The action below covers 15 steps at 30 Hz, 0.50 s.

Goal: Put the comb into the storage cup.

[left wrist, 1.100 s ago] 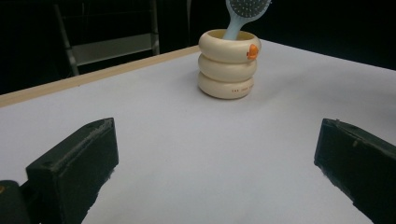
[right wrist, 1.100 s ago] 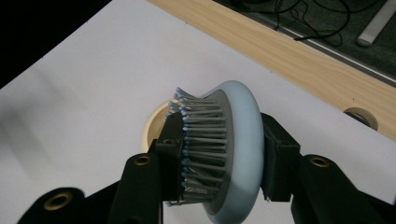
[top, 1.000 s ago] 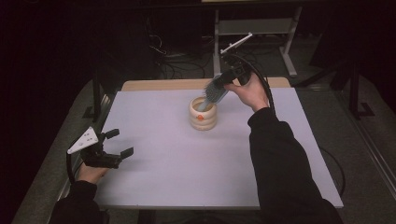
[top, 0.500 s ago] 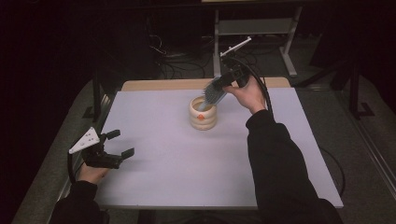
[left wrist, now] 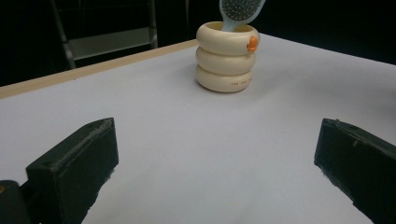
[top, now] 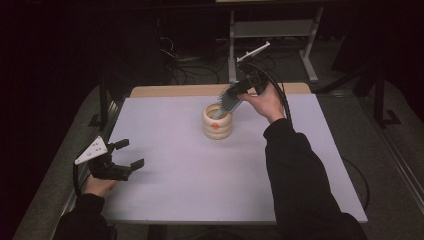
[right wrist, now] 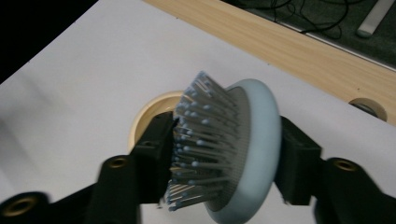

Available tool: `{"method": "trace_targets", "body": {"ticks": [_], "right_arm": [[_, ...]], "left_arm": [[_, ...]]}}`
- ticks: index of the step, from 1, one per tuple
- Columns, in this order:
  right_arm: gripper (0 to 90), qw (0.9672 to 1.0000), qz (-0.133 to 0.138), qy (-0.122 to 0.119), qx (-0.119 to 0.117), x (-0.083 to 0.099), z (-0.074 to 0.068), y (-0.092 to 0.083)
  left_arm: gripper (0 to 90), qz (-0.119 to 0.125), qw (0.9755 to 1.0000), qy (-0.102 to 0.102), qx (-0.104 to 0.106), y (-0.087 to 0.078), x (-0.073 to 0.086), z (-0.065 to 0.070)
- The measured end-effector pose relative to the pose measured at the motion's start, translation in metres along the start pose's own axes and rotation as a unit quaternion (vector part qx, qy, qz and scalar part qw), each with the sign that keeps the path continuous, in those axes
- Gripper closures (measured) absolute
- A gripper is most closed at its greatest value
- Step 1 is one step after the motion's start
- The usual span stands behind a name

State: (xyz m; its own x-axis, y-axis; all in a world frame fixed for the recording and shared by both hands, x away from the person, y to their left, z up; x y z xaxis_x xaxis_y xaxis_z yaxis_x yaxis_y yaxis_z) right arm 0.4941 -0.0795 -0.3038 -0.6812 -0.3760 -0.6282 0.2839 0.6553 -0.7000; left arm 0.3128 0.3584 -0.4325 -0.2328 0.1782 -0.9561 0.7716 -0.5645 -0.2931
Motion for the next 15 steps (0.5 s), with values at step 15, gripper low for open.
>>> {"method": "trace_targets", "body": {"ticks": [15], "right_arm": [[2.7,0.9998,0.008,0.007,-0.018,0.0074,0.0065,-0.0026]], "left_arm": [[0.0,0.001,1.0,-0.004,0.002,0.0008,0.0004,0.0004]]}}
Point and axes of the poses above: each handheld gripper's, and its own axes: y roughly forward along the jaws, x roughly out of its underside, z roughly to its right, the point moved 1 cm from there along y, roughly forward along the jaws, and after that the axes turned 13 degrees about -x, right-handed, at the moved point
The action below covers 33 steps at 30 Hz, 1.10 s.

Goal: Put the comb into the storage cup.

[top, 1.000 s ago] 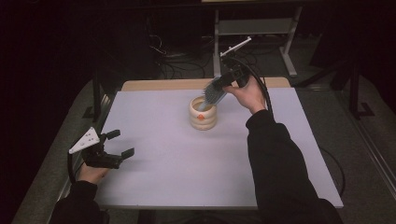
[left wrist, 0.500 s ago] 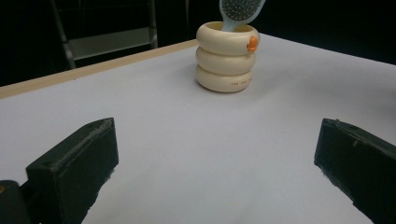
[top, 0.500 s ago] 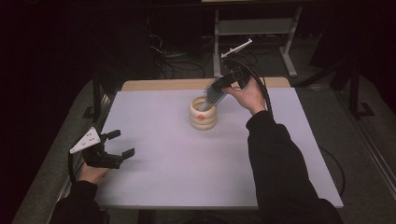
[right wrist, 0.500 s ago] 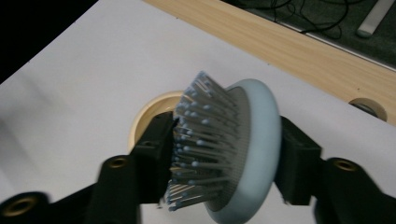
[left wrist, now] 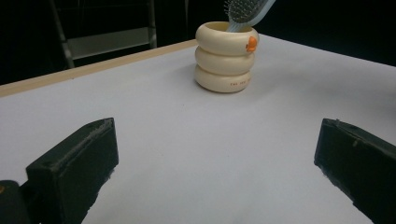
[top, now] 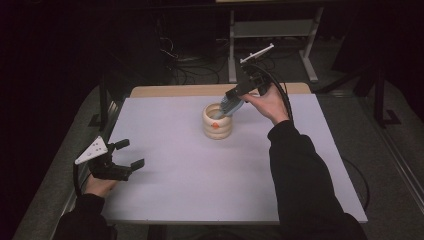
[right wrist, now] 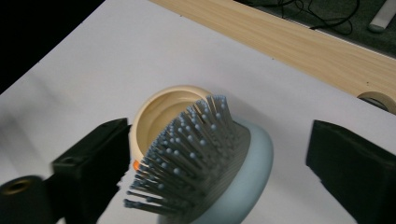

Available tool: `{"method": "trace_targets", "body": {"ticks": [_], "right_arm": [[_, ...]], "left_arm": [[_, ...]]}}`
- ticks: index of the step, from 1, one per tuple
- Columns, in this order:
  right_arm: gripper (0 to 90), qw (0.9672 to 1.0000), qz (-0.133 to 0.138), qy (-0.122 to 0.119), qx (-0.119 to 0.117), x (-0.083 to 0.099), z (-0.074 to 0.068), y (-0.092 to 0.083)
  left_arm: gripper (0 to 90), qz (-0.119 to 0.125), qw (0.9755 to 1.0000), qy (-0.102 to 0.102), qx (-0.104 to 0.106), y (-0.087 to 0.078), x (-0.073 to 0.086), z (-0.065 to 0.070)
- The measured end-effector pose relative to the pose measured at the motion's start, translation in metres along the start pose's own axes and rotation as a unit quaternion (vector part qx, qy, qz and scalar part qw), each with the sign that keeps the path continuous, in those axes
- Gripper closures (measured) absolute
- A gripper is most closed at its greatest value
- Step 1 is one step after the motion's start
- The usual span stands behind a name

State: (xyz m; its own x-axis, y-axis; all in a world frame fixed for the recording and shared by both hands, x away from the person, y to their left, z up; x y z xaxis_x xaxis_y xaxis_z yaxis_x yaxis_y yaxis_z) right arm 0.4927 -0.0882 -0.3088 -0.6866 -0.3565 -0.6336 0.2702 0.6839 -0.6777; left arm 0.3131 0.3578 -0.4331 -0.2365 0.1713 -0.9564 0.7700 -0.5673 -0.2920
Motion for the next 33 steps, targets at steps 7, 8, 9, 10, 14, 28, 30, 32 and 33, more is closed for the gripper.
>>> {"method": "trace_targets", "body": {"ticks": [7,8,9,10,14,28,30,32,33], "right_arm": [[0.0,0.9996,0.023,-0.01,-0.012,0.005,-0.001,-0.007],[0.0,0.9995,0.024,-0.013,-0.014,0.006,-0.002,-0.009],[0.0,0.9994,0.025,-0.017,-0.013,0.007,-0.002,-0.01],[0.0,0.9994,0.025,-0.021,-0.013,0.008,-0.002,-0.011],[0.0,0.9986,0.038,-0.028,-0.026,0.013,-0.002,-0.015],[0.0,0.9946,0.072,-0.053,-0.053,0.029,-0.002,-0.031],[0.0,0.9938,0.078,-0.051,-0.06,0.031,-0.002,-0.034],[0.0,0.9935,0.077,-0.057,-0.062,0.033,-0.002,-0.035],[0.0,0.9933,0.078,-0.058,-0.063,0.034,-0.003,-0.036]], "left_arm": [[0.0,-0.002,1.0,0.002,-0.001,0.0,0.0,0.0],[0.0,-0.001,1.0,0.002,-0.001,0.0,0.0,0.0],[0.0,-0.001,1.0,0.002,0.0,0.0,0.0,0.0],[0.0,-0.001,1.0,0.002,0.0,0.0,0.0,0.0],[0.0,-0.002,1.0,0.002,0.0,0.0,0.0,0.001],[0.0,-0.003,1.0,0.001,0.001,0.0,0.0,0.0],[0.0,-0.002,1.0,-0.001,-0.001,-0.001,0.0,0.0],[0.0,-0.001,1.0,-0.001,-0.001,-0.001,0.0,-0.001],[0.0,-0.001,1.0,-0.002,-0.001,-0.001,0.0,-0.001]]}}
Point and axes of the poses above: each handheld gripper's, and its own axes: y roughly forward along the jaws, x roughly out of its underside, z roughly to its right, the point moved 1 cm from there along y, roughly forward along the jaws, and after that the axes turned 13 degrees about -x, right-handed, at the moved point
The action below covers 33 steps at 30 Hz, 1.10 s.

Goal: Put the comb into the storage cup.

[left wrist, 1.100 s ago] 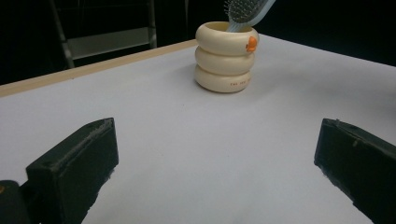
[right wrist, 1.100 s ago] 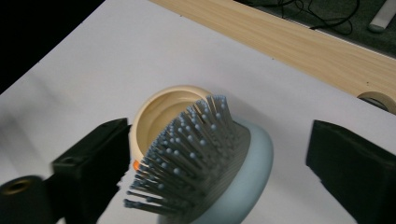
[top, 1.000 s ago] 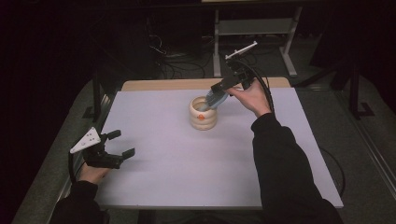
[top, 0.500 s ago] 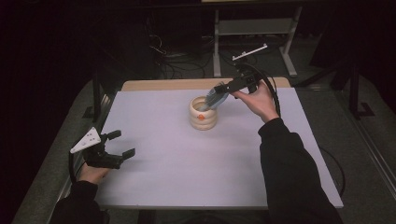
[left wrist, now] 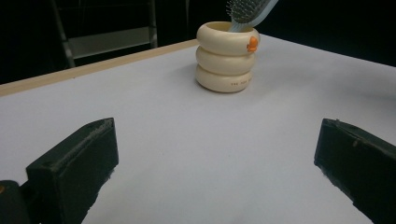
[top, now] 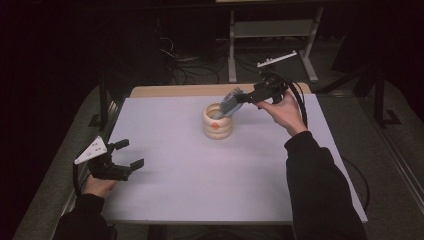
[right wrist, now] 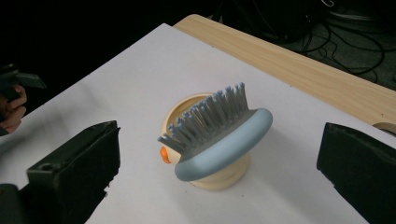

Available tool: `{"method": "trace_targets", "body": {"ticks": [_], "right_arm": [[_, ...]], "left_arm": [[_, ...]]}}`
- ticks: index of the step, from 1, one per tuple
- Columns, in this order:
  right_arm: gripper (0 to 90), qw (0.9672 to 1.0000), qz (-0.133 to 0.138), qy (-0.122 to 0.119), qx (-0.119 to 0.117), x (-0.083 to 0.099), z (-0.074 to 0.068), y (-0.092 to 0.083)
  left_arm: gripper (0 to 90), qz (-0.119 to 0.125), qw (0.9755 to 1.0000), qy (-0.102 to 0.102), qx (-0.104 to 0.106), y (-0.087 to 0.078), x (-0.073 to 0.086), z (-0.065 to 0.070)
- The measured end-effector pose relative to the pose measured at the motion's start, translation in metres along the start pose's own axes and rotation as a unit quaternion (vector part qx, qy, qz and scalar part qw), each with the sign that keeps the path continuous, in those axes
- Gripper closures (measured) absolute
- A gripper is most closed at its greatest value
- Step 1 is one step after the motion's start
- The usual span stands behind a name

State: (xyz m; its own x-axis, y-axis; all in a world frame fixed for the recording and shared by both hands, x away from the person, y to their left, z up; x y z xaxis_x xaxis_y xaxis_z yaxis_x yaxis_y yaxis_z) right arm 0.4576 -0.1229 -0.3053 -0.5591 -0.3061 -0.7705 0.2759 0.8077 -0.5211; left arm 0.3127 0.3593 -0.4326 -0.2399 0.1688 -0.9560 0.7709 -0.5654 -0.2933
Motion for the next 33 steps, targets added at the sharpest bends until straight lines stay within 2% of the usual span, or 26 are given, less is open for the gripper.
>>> {"method": "trace_targets", "body": {"ticks": [19,33], "right_arm": [[0.0,0.9992,0.01,-0.037,0.011,0.018,-0.005,-0.016],[0.0,0.9987,0.02,-0.046,0.012,0.038,-0.006,-0.033]], "left_arm": [[0.0,-0.008,1.0,0.0,0.0,0.001,0.002,0.0],[0.0,-0.008,1.0,-0.001,-0.002,0.001,0.003,0.0]]}}
Point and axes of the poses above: each handheld gripper's, and its own axes: y roughly forward along the jaws, x roughly out of its underside, z roughly to its right, the point moved 1 cm from there along y, roughly forward along the jaws, and after that the axes turned 13 degrees about -x, right-handed, at the moved point
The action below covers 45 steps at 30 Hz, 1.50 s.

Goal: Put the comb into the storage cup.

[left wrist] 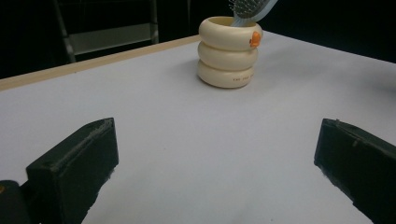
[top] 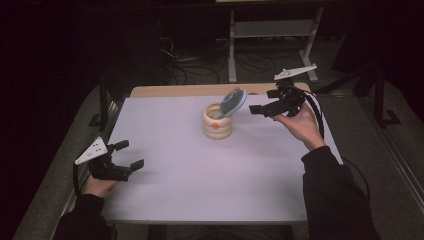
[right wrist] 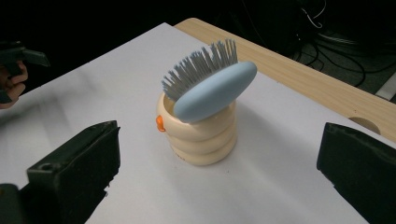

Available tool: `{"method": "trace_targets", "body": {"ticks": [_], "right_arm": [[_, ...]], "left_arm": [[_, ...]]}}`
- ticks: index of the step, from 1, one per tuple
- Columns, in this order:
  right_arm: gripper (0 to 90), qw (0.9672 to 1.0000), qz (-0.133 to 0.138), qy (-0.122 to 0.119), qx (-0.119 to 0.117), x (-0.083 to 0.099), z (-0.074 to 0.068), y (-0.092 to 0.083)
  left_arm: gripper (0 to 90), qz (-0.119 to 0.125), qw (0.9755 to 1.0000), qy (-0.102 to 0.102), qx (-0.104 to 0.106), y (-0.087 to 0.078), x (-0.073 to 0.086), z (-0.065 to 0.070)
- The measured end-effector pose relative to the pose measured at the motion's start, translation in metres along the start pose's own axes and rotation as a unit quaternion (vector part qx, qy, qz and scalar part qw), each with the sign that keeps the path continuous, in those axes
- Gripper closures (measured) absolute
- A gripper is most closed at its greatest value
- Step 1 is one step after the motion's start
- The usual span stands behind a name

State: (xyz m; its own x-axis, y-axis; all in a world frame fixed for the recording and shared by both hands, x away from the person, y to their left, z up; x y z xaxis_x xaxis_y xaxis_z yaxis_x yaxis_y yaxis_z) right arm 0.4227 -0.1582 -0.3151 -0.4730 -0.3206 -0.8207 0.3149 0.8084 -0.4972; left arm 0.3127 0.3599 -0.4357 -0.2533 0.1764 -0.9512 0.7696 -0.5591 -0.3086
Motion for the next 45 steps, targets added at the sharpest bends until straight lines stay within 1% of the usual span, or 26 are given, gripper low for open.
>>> {"method": "trace_targets", "body": {"ticks": [3,11,12,18,30,32,34,40,45], "right_arm": [[0.0,1.0,0.006,-0.001,-0.001,0.004,-0.001,-0.004],[0.0,0.9999,0.002,0.0,0.01,0.018,0.0,-0.011],[0.0,0.9999,0.001,-0.003,0.013,0.02,-0.001,-0.012],[0.0,0.9999,0.003,-0.002,0.012,0.033,-0.003,-0.016],[0.0,0.9997,-0.001,-0.021,0.011,0.052,-0.016,-0.017],[0.0,0.9996,-0.002,-0.025,0.015,0.055,-0.019,-0.017],[0.0,0.9991,-0.002,-0.035,0.022,0.058,-0.022,-0.018],[0.0,0.9993,0.005,-0.034,0.013,0.069,-0.026,-0.02],[0.0,0.9995,0.007,-0.029,0.012,0.079,-0.025,-0.023]], "left_arm": [[0.0,-0.001,1.0,0.0,0.0,0.0,0.0,0.0],[0.0,-0.004,1.0,-0.003,0.0,0.0,0.001,0.0],[0.0,-0.005,1.0,-0.002,0.001,0.0,0.001,0.0],[0.0,-0.004,1.0,-0.002,0.0,0.0,0.001,0.001],[0.0,-0.005,1.0,-0.004,-0.001,-0.002,0.002,0.0],[0.0,-0.004,1.0,-0.005,-0.001,-0.002,0.002,0.0],[0.0,-0.003,1.0,-0.006,-0.002,-0.003,0.002,0.0],[0.0,-0.005,1.0,-0.005,-0.002,-0.003,0.002,0.0],[0.0,-0.004,1.0,-0.006,-0.002,-0.003,0.003,0.0]]}}
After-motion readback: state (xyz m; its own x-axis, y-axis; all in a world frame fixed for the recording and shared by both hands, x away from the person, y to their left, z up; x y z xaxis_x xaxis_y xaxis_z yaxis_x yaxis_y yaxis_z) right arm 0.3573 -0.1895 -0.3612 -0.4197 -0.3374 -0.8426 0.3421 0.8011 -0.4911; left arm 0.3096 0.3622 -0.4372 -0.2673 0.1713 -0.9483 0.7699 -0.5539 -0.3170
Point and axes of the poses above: each handheld gripper's, and its own axes: y roughly forward along the jaws, x roughly out of its underside, z roughly to its right, the point moved 1 cm from there along y, roughly forward along the jaws, and after that the axes turned 13 degrees about -x, right-handed, at the moved point
